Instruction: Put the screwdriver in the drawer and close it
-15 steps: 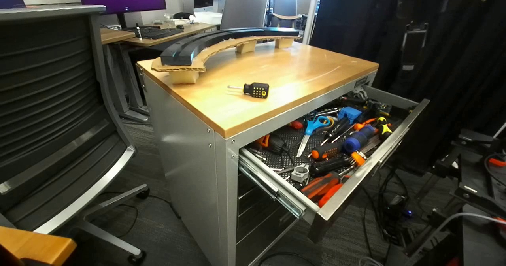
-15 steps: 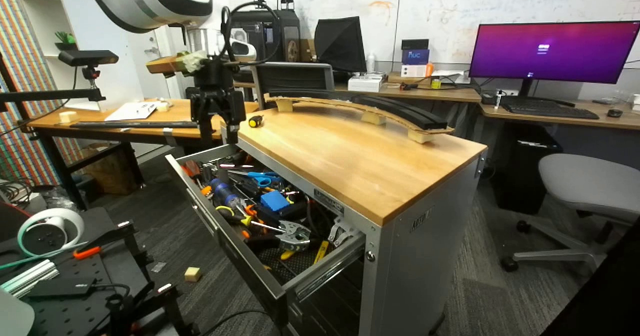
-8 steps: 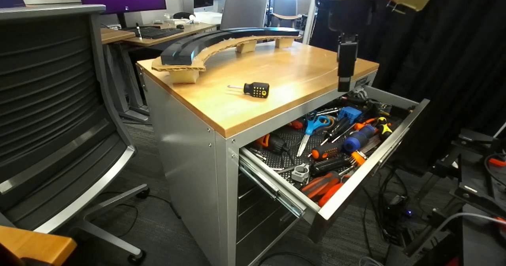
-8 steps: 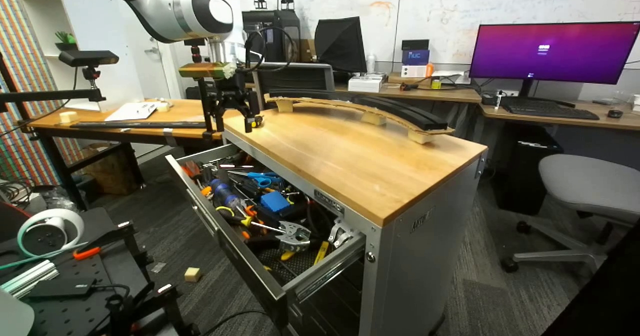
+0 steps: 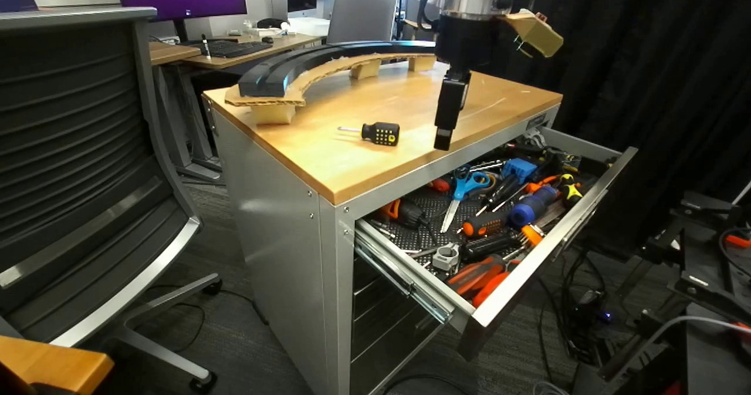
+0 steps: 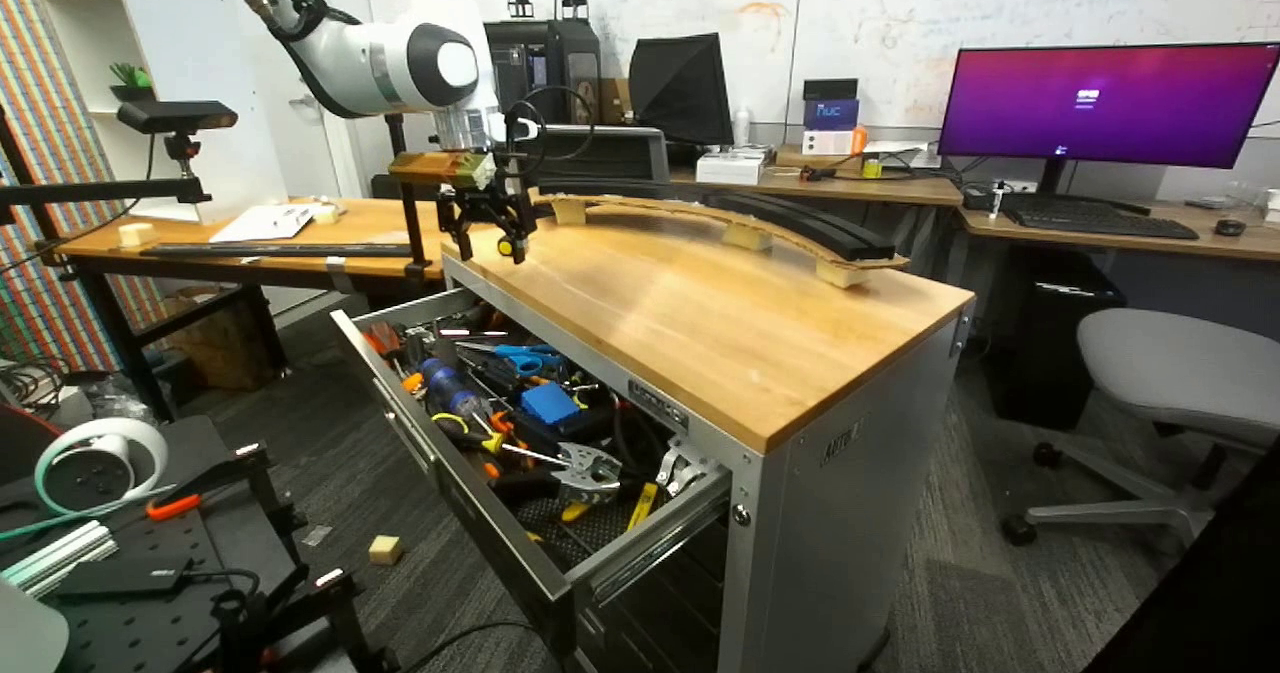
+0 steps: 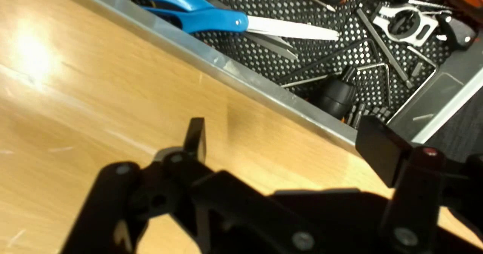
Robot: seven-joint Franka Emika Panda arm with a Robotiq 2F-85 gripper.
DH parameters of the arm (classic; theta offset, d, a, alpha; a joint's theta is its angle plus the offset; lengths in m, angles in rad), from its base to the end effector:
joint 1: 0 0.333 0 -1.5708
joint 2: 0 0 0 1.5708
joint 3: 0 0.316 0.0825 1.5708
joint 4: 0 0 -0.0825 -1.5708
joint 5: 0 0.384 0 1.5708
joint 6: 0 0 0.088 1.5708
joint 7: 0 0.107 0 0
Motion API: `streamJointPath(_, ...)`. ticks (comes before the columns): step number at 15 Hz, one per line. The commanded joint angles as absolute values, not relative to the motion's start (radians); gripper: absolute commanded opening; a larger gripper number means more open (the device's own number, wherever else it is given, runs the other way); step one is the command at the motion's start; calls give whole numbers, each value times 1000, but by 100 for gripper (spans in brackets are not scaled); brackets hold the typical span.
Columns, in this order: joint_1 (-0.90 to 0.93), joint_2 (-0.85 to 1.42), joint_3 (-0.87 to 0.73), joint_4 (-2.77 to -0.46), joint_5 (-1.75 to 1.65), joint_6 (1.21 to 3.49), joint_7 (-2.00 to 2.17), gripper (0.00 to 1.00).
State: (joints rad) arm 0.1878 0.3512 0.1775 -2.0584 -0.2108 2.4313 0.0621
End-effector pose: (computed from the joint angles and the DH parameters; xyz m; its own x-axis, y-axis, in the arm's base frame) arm 0.5567 0.2096 0.2689 0.8997 0.4355 0.0301 0.4322 -0.8983 0.0793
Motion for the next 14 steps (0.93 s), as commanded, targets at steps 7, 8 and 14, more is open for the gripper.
streamJointPath(7, 200, 385, 209, -2049, -97, 2653, -13, 100)
streamJointPath(8, 207, 390, 204, -2051, -98, 2686, -5, 100)
streamJointPath(14, 314, 447, 81, -2065, -248, 2895, 115, 75)
